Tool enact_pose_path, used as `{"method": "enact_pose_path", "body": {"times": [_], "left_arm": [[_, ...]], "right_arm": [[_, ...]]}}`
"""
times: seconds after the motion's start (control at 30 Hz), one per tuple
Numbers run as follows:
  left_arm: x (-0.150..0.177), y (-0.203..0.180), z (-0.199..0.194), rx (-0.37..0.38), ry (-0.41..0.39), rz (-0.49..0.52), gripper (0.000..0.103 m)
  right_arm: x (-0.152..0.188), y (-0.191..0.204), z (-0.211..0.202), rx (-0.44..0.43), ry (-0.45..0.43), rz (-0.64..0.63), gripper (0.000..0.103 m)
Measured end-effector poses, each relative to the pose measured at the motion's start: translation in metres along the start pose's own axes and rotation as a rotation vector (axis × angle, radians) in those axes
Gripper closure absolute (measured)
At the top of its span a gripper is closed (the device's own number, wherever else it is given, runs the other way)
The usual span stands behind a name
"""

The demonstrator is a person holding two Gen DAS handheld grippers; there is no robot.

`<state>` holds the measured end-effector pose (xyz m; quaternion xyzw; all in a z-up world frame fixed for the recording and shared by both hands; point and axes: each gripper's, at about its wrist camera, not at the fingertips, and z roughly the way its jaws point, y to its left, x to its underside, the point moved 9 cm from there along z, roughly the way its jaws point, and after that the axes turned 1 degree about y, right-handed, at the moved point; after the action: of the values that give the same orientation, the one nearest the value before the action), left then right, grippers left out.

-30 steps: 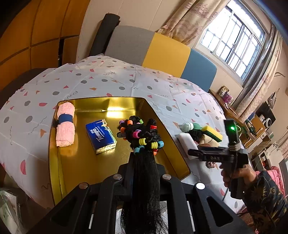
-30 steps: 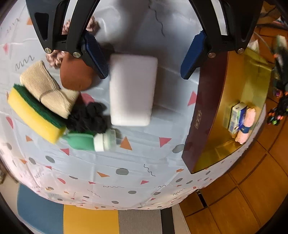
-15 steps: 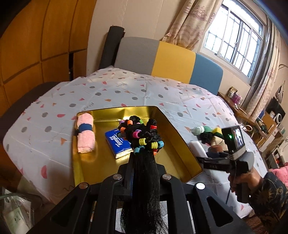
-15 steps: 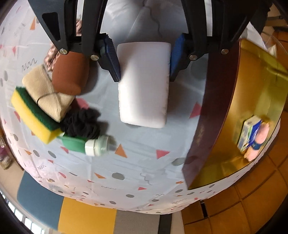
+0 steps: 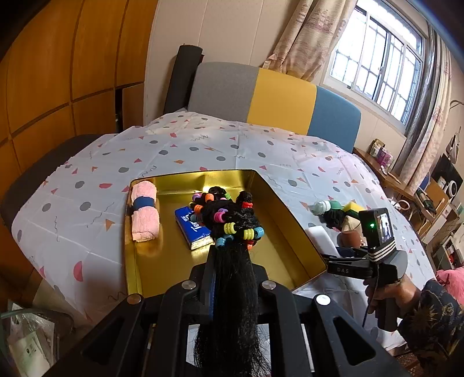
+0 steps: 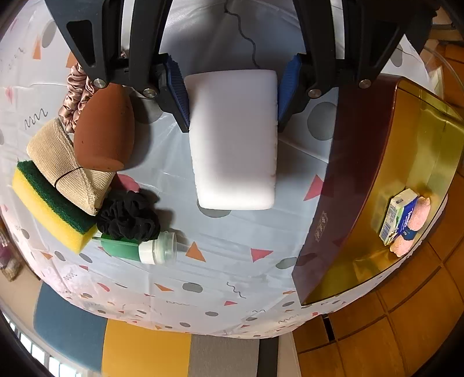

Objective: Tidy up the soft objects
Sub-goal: 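Lower the hair tie bundle into the tray with the left tool and release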

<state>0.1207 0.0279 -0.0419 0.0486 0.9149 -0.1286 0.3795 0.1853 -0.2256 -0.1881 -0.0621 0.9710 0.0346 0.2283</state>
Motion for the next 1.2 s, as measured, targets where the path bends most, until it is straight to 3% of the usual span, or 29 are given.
{"method": "enact_pose_path", "body": {"times": [0.17, 0.27, 0.47, 0.6, 0.73, 0.9, 1.0, 1.2], "left_arm": [[0.005, 0.004, 0.007, 0.024, 0.029, -0.040, 0.092], [0.007, 0.012, 0.012, 0.076, 0.055, -0.119, 0.092], [-0.014, 0.037, 0.019, 0.124, 0.038, -0.269, 0.092], [-0.032, 0.042, 0.032, 0.118, 0.018, -0.304, 0.092], [-0.037, 0.053, 0.050, 0.065, 0.022, -0.321, 0.091], [-0.018, 0.067, 0.074, -0.028, 0.087, -0.301, 0.091], [-0.005, 0.073, 0.087, -0.085, 0.126, -0.240, 0.085], [0.011, 0.087, 0.094, -0.130, 0.155, -0.237, 0.072]], "right_arm": [[0.000, 0.000, 0.000, -0.004, 0.003, -0.006, 0.046], [0.001, 0.001, -0.001, -0.002, -0.018, -0.016, 0.046], [0.003, 0.001, -0.002, -0.007, -0.054, -0.017, 0.046], [0.005, 0.000, -0.004, -0.015, -0.076, -0.015, 0.046], [0.005, 0.000, -0.005, -0.018, -0.091, -0.018, 0.046], [0.005, 0.000, -0.005, -0.022, -0.100, -0.016, 0.046], [0.005, 0.001, -0.005, -0.020, -0.101, -0.015, 0.046], [0.005, 0.001, -0.005, -0.013, -0.096, -0.015, 0.046]]}}
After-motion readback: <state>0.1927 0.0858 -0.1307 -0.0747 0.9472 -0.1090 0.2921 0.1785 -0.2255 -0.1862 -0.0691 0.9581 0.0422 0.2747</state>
